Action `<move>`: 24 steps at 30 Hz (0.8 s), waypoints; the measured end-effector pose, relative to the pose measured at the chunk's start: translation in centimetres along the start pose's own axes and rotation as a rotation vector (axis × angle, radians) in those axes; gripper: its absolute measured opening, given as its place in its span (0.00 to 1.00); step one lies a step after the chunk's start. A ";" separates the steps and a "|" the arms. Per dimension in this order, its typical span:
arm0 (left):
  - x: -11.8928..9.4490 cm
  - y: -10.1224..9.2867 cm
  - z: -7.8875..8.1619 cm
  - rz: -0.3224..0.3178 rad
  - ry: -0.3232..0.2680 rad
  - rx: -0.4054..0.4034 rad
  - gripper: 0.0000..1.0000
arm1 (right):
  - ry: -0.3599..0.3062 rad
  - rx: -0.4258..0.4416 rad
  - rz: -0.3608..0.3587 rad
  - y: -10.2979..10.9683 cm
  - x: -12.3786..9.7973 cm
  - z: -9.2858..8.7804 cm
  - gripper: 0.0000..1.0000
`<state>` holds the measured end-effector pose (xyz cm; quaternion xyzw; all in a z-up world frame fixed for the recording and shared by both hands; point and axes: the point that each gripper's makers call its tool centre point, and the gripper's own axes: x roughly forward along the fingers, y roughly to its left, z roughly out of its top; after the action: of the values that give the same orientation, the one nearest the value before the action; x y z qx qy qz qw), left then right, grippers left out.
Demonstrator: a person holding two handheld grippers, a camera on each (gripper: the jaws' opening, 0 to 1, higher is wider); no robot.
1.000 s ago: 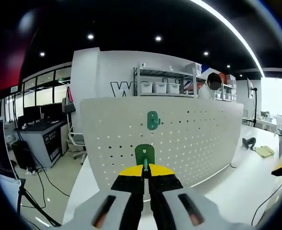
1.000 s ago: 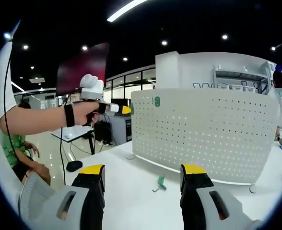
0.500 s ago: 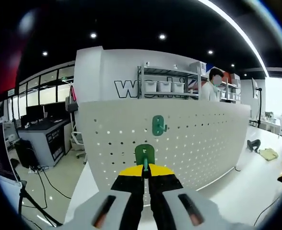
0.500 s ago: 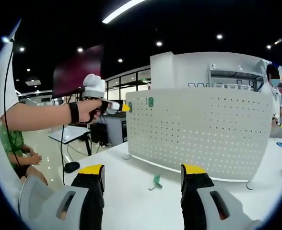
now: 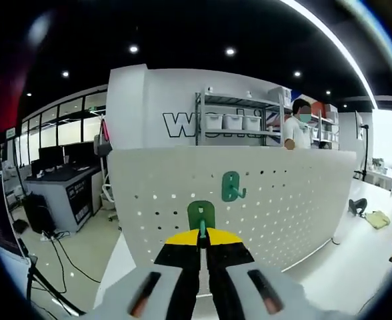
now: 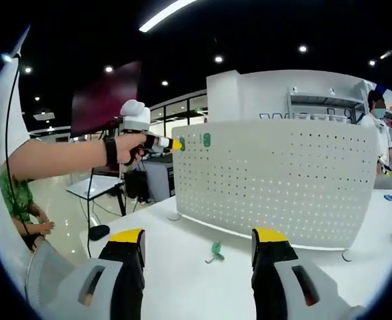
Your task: Insert the hook assembly into the mounting plate slot until the hook locks in place.
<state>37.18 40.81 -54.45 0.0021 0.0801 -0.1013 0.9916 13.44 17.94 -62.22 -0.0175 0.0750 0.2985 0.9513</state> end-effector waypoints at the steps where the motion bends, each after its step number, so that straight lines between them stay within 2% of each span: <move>1: 0.1 0.0 0.1 0.000 -0.001 0.002 0.02 | 0.005 -0.002 -0.002 -0.1 0.0 -0.1 0.66; 9: 1.5 0.1 0.3 0.003 0.014 0.022 0.02 | 0.000 0.013 -0.009 -0.3 0.1 -0.1 0.66; 24: 4.1 1.0 1.8 0.044 -0.022 0.052 0.02 | 0.003 0.057 -0.038 -1.1 -0.2 -1.0 0.66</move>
<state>41.68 40.94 -53.33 0.0285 0.0663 -0.0817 0.9940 13.80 16.82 -63.16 0.0077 0.0846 0.2782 0.9568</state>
